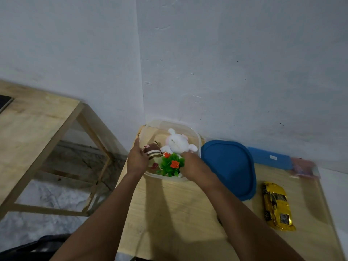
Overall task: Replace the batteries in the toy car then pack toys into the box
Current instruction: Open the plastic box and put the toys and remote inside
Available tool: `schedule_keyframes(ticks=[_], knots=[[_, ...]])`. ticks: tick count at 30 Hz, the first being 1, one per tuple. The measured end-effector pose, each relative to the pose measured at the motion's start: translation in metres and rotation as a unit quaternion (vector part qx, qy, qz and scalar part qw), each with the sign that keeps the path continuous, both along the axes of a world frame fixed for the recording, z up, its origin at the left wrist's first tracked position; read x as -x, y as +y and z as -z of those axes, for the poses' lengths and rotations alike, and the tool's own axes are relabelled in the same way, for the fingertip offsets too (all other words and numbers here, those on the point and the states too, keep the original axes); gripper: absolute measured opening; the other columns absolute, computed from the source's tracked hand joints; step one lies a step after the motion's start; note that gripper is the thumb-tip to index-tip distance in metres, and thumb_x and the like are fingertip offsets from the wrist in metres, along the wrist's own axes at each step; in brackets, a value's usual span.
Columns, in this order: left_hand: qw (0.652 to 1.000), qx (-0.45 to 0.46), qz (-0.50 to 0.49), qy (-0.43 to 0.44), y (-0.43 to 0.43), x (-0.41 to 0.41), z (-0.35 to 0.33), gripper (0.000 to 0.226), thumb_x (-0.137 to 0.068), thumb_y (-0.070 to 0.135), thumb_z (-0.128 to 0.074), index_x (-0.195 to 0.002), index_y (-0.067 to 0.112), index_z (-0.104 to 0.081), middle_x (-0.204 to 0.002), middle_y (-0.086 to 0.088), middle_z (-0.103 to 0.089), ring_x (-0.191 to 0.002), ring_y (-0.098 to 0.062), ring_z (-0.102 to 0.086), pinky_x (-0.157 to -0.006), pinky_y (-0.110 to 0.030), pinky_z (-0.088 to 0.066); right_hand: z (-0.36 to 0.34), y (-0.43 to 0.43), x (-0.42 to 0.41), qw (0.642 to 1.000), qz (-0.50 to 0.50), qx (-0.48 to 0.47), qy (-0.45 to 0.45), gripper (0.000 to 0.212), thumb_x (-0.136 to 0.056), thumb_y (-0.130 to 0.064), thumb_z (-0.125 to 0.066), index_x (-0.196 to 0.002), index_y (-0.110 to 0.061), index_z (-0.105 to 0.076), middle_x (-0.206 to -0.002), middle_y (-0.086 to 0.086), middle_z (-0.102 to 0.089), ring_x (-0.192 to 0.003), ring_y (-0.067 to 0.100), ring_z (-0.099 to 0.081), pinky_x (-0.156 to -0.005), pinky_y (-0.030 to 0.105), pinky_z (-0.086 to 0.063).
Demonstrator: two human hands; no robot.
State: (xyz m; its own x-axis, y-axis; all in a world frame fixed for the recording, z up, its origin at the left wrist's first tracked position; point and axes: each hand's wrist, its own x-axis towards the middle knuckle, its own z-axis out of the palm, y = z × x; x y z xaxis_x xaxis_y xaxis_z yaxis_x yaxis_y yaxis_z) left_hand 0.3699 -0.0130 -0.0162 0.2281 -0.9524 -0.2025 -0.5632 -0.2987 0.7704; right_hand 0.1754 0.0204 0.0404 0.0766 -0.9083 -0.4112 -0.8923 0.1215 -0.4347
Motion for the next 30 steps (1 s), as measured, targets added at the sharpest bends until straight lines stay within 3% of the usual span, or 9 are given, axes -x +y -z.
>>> schedule_keyframes(ticks=[2,5,7,10,14,17,20,25,30], knots=[[1.0,0.001,0.001,-0.002,0.0,0.001,-0.001,0.054,-0.098,0.002,-0.035,-0.149,0.017,-0.032,-0.113,-0.019,-0.062,-0.099,-0.034,-0.061,-0.084,-0.044,-0.054,-0.015,0.008,0.013,0.997,0.054,0.045,-0.036,0.036,-0.088,-0.021,-0.058,-0.125,-0.02,-0.06,-0.109,0.001,-0.066,-0.094,0.021,-0.064,-0.078,0.036,-0.055],[1.0,-0.005,-0.001,-0.005,0.0,0.003,-0.002,0.056,-0.097,0.001,-0.037,-0.151,0.017,-0.03,-0.118,-0.021,-0.06,-0.104,-0.038,-0.059,-0.087,-0.046,-0.051,-0.024,0.036,0.043,0.969,0.185,0.128,-0.102,0.022,-0.093,-0.029,-0.055,-0.112,-0.024,-0.065,-0.104,-0.008,-0.066,-0.09,0.008,-0.061,-0.076,0.028,-0.051],[1.0,-0.009,-0.003,-0.01,0.0,0.004,-0.004,0.058,-0.097,0.0,-0.037,-0.152,0.016,-0.028,-0.121,-0.023,-0.058,-0.109,-0.04,-0.057,-0.089,-0.046,-0.049,-0.014,0.059,0.066,0.958,0.242,0.132,-0.081,0.02,-0.093,-0.029,-0.059,-0.11,-0.019,-0.065,-0.104,-0.005,-0.066,-0.095,0.011,-0.061,-0.077,0.026,-0.047],[1.0,-0.015,-0.004,-0.018,0.001,0.005,-0.007,0.058,-0.097,-0.001,-0.035,-0.153,0.015,-0.027,-0.127,-0.025,-0.056,-0.114,-0.042,-0.055,-0.091,-0.046,-0.048,0.01,0.086,0.095,0.967,0.253,0.004,-0.017,0.038,-0.087,-0.041,-0.064,-0.117,-0.02,-0.058,-0.109,-0.004,-0.058,-0.107,0.021,-0.06,-0.082,0.03,-0.045],[1.0,-0.005,-0.005,-0.02,0.004,0.009,-0.011,0.057,-0.095,-0.002,-0.036,-0.149,0.015,-0.033,-0.129,-0.025,-0.056,-0.115,-0.043,-0.055,-0.092,-0.046,-0.047,0.026,0.112,0.113,0.958,0.197,-0.196,0.064,0.09,-0.066,-0.061,-0.076,-0.138,-0.023,-0.038,-0.132,0.001,-0.051,-0.12,0.024,-0.052,-0.093,0.036,-0.046],[1.0,0.003,-0.004,-0.03,0.003,0.008,-0.01,0.054,-0.096,0.0,-0.036,-0.149,0.013,-0.034,-0.129,-0.027,-0.056,-0.116,-0.044,-0.055,-0.094,-0.048,-0.047,0.035,0.126,0.111,0.95,0.172,-0.233,0.115,0.094,-0.063,-0.053,-0.082,-0.138,-0.02,-0.036,-0.137,0.007,-0.046,-0.119,0.026,-0.052,-0.094,0.038,-0.048],[0.999,-0.008,-0.006,-0.037,0.003,0.009,-0.014,0.054,-0.097,0.0,-0.036,-0.15,0.011,-0.033,-0.132,-0.027,-0.055,-0.118,-0.044,-0.054,-0.096,-0.046,-0.044,0.045,0.135,0.111,0.957,0.18,-0.199,0.112,0.08,-0.068,-0.04,-0.081,-0.132,-0.019,-0.039,-0.132,0.008,-0.046,-0.115,0.025,-0.053,-0.091,0.036,-0.049],[0.999,-0.007,-0.013,-0.03,0.008,0.012,-0.022,0.052,-0.098,0.002,-0.036,-0.149,0.011,-0.034,-0.138,-0.026,-0.052,-0.125,-0.043,-0.049,-0.102,-0.045,-0.041,0.042,0.145,0.111,0.957,0.26,-0.12,-0.034,0.061,-0.066,-0.027,-0.082,-0.12,-0.016,-0.056,-0.115,0.003,-0.056,-0.101,0.018,-0.055,-0.079,0.029,-0.047],[1.0,-0.006,-0.01,-0.017,0.009,0.01,-0.022,0.052,-0.099,0.001,-0.035,-0.15,0.012,-0.033,-0.14,-0.025,-0.05,-0.125,-0.043,-0.05,-0.101,-0.045,-0.043,0.009,0.14,0.105,0.939,0.266,-0.002,-0.219,0.04,-0.074,-0.023,-0.083,-0.11,-0.025,-0.064,-0.102,-0.008,-0.063,-0.092,0.006,-0.06,-0.07,0.014,-0.045]])
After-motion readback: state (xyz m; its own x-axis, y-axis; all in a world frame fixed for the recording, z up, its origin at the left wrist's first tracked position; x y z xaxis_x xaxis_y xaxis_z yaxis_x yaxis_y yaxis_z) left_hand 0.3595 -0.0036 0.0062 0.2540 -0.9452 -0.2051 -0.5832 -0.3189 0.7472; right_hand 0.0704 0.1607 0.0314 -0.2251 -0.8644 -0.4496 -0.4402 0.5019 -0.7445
